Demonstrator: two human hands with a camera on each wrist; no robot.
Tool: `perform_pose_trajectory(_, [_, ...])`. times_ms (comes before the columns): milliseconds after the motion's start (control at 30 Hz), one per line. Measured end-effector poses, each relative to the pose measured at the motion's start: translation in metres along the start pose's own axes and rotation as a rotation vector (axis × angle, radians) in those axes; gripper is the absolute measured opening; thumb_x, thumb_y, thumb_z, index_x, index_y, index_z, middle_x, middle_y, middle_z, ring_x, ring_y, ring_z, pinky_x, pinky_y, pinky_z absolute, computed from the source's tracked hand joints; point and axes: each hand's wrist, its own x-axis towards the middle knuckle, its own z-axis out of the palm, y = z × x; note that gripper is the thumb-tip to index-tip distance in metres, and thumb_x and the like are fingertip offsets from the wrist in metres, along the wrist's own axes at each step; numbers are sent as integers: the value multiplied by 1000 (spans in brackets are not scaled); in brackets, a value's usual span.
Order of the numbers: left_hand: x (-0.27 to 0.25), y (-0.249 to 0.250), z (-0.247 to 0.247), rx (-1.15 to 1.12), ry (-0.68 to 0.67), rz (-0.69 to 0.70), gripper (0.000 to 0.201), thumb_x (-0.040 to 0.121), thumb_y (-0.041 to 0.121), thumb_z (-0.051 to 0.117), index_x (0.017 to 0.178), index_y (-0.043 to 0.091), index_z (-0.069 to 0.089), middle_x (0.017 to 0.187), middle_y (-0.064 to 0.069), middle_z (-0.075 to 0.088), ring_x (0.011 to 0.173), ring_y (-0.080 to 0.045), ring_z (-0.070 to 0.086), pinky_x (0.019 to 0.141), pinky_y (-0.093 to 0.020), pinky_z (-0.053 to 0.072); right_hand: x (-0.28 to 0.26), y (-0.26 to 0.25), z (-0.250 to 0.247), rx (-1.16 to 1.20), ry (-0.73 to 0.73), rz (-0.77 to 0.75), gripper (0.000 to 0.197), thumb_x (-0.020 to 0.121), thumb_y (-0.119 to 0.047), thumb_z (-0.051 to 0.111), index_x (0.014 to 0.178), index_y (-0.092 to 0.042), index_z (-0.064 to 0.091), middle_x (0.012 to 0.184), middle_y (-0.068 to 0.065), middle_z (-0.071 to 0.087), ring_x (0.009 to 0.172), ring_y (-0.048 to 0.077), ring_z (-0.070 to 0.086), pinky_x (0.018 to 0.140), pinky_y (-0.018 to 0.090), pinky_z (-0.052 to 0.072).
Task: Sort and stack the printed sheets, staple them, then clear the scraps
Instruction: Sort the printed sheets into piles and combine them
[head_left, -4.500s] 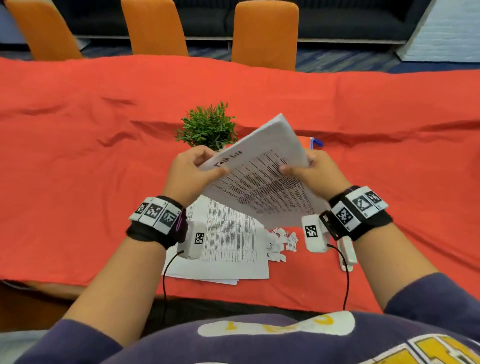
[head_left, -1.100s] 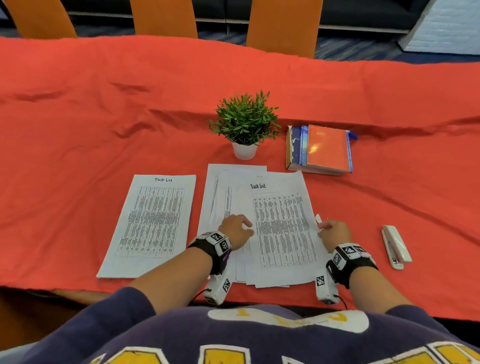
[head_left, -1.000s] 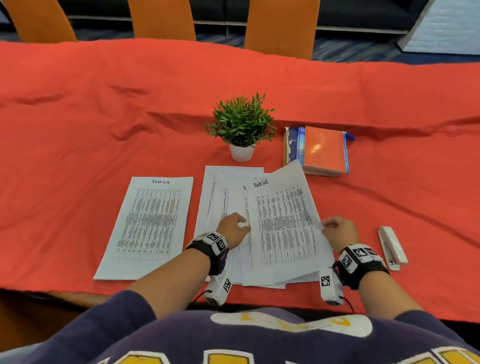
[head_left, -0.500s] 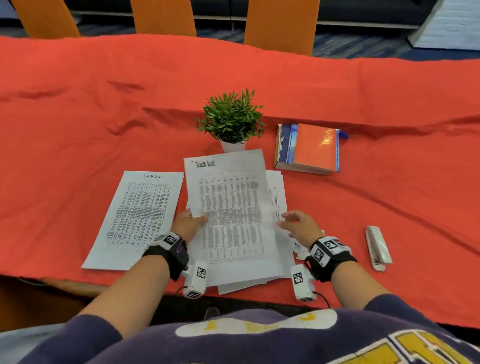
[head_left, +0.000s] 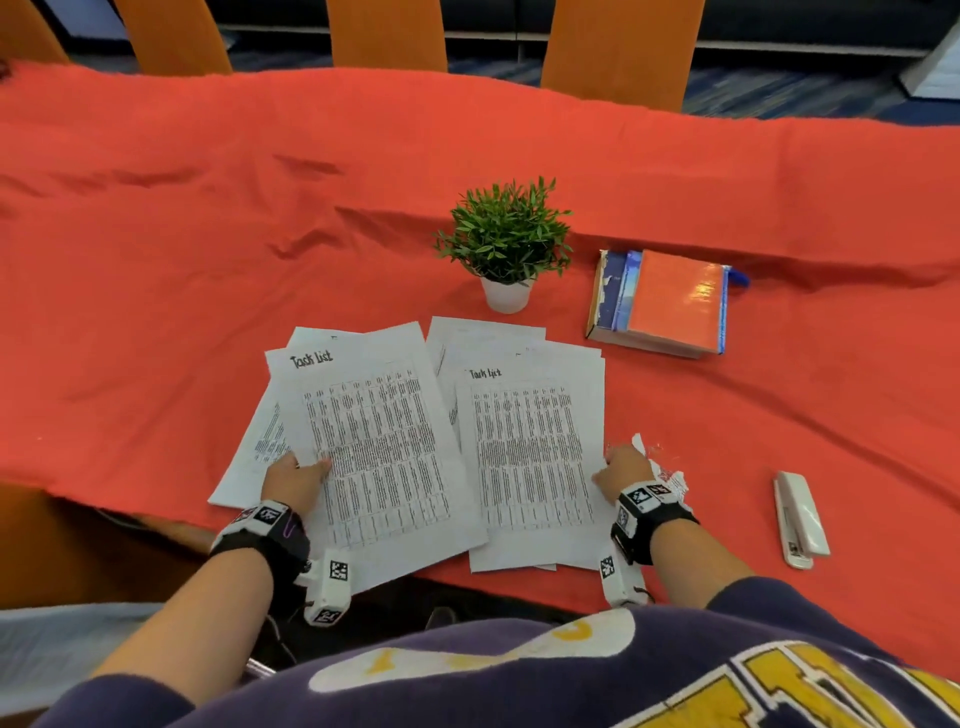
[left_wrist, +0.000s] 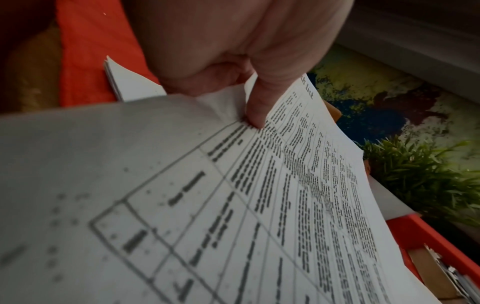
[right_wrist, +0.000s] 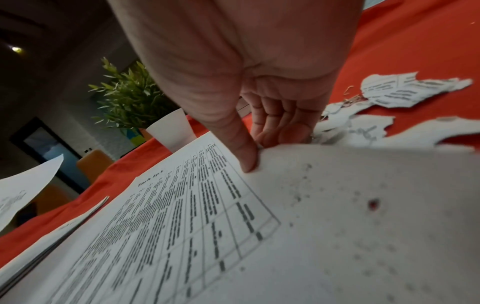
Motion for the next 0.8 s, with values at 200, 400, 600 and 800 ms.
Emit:
perform_pose_trajectory(200, [0,8,11,37,-61,40,11,91,14,62,99,7,65,105,-15,67,97,-31,63,88,-39,49,-9,5,-28,149,170,59,16,89,-4,50,96,2,64,104,20,66,102,35,61,83,34,47])
perform_pose_trajectory(400, [-1,24,26,72,-110,94,7,92,14,61,98,12,62,100,-10,63,93,-28,59,83,-34,45,-21,18,-67,406,411,-25,3,93,-7,49,93,-7,52,78,10,56,76,29,53,63,32,36])
perform_pose_trajectory(600, [-2,41,36,55,-174,123,11,93,12,58,84,19,58,94,-4,60,93,-25,56,82,-32,41,-32,19,-98,709,489,-183,20,94,-3,50,109,-15,55,84,3,60,63,4,57,52,12,43])
perform_pose_trajectory(800, [-5,64,55,5,-236,95,6,92,11,59,97,10,62,97,-8,63,93,-26,59,82,-31,44,-31,25,-99,999,398,-185,21,92,-2,54,102,-18,65,78,-6,73,70,6,65,65,19,52])
